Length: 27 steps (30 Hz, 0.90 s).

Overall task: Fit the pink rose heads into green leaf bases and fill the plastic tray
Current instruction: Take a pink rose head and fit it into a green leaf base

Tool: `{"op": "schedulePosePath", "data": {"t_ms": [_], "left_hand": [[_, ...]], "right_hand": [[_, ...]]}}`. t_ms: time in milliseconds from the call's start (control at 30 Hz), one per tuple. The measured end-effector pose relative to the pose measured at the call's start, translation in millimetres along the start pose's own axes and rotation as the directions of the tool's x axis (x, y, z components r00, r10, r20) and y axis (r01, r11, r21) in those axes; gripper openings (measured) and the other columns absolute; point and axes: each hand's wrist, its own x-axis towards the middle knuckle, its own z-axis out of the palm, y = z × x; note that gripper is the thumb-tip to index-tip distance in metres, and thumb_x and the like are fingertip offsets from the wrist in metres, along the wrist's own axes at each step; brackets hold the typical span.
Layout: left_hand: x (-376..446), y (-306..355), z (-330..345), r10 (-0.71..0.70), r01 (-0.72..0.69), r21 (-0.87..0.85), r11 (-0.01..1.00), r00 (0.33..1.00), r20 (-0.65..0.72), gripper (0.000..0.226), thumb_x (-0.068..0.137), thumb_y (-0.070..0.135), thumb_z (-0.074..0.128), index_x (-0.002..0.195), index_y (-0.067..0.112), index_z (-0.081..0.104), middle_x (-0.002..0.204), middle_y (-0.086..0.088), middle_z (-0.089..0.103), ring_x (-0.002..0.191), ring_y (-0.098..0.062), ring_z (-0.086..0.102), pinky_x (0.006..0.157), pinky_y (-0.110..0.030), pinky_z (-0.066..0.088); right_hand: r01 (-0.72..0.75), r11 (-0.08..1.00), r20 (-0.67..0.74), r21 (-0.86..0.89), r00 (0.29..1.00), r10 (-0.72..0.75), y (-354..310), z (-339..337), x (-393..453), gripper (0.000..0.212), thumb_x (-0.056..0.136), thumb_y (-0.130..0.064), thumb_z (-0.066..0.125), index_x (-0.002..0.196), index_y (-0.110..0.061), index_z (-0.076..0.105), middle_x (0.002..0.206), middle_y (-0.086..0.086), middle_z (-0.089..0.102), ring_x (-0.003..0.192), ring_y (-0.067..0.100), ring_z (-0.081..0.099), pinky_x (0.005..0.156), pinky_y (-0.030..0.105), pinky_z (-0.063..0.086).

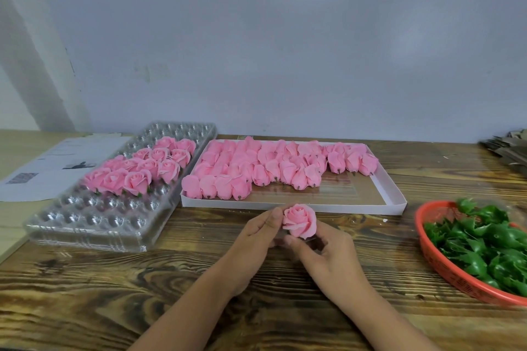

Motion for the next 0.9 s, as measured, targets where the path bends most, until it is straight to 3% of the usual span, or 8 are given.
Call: {"op": "schedulePosePath", "data": {"t_ms": [167,267,367,467,567,633,700,900], "left_hand": [[-3,4,-3,0.147,-0.149,-0.011,0.989,0.981,-0.126,0.059,0.077,0.086,0.053,0.117,0.047,0.071,0.127,0.015,0.069,0.121,-0.006,0.063,0.097,-0.024,0.053],[-6,5,1,0.205,-0.201,0.047,0.978,0.973,-0.104,0.026,0.08,0.057,0.075,0.092,0.035,0.081,0.121,0.009,0.073,0.116,-0.01,0.067,0.093,-0.018,0.05],[-6,3,4,0.226,-0.216,0.16,0.963,0.973,-0.046,0.002,0.082,0.032,0.078,0.08,0.032,0.08,0.109,0.005,0.076,0.107,-0.014,0.07,0.09,-0.021,0.053],[-6,2,6,0.231,-0.221,0.162,0.962,0.972,-0.043,0.003,0.08,0.027,0.08,0.078,0.028,0.079,0.101,0.003,0.077,0.102,-0.014,0.072,0.09,-0.021,0.053],[-7,4,7,0.209,-0.202,0.13,0.971,0.977,-0.042,0.007,0.076,0.034,0.08,0.078,0.028,0.08,0.106,0.005,0.077,0.106,-0.014,0.07,0.091,-0.021,0.052],[-7,5,7,0.182,-0.177,0.116,0.977,0.983,-0.031,0.007,0.074,0.035,0.081,0.079,0.029,0.079,0.111,0.006,0.076,0.109,-0.013,0.07,0.093,-0.022,0.052],[-7,5,8,0.16,-0.156,0.094,0.983,0.987,-0.026,0.011,0.072,0.034,0.082,0.08,0.029,0.078,0.113,0.006,0.076,0.11,-0.012,0.07,0.093,-0.022,0.053],[-8,6,9,0.147,-0.145,0.048,0.988,0.989,-0.032,0.017,0.071,0.026,0.085,0.087,0.025,0.078,0.118,0.004,0.075,0.112,-0.013,0.07,0.092,-0.02,0.052]], "right_hand": [[0.06,0.989,0.151,-0.133,0.988,-0.039,3,4,-2,0.012,0.082,-0.032,0.075,0.094,-0.032,0.071,0.08,-0.013,0.069,0.068,0.007,0.06,0.06,0.014,0.043],[0.094,0.977,0.22,-0.189,0.974,-0.051,4,5,-3,0.019,0.084,-0.039,0.068,0.102,-0.034,0.066,0.085,-0.014,0.07,0.077,0.003,0.063,0.065,0.02,0.05],[0.09,0.98,0.237,-0.177,0.971,-0.046,4,6,-3,0.034,0.083,-0.045,0.063,0.115,-0.035,0.064,0.094,-0.015,0.071,0.087,0.0,0.066,0.073,0.022,0.055],[0.083,0.986,0.214,-0.142,0.976,-0.051,5,6,-3,0.031,0.081,-0.046,0.063,0.111,-0.036,0.065,0.09,-0.012,0.071,0.084,0.003,0.067,0.07,0.025,0.055],[0.113,0.987,0.17,-0.116,0.981,-0.093,4,5,-4,0.017,0.083,-0.039,0.067,0.098,-0.031,0.069,0.09,-0.018,0.069,0.08,-0.001,0.066,0.065,0.011,0.048],[0.11,0.988,0.159,-0.107,0.983,-0.092,4,3,-4,0.007,0.083,-0.03,0.069,0.087,-0.035,0.068,0.086,-0.023,0.068,0.077,-0.001,0.065,0.062,0.008,0.045],[0.105,0.989,0.151,-0.101,0.984,-0.089,4,2,-4,0.02,0.082,-0.025,0.07,0.083,-0.044,0.062,0.08,-0.025,0.066,0.072,0.001,0.065,0.059,0.009,0.044],[0.101,0.993,0.138,-0.054,0.986,-0.093,4,3,-4,0.027,0.083,-0.023,0.066,0.076,-0.047,0.058,0.07,-0.02,0.063,0.063,0.004,0.06,0.057,0.01,0.04]]}}
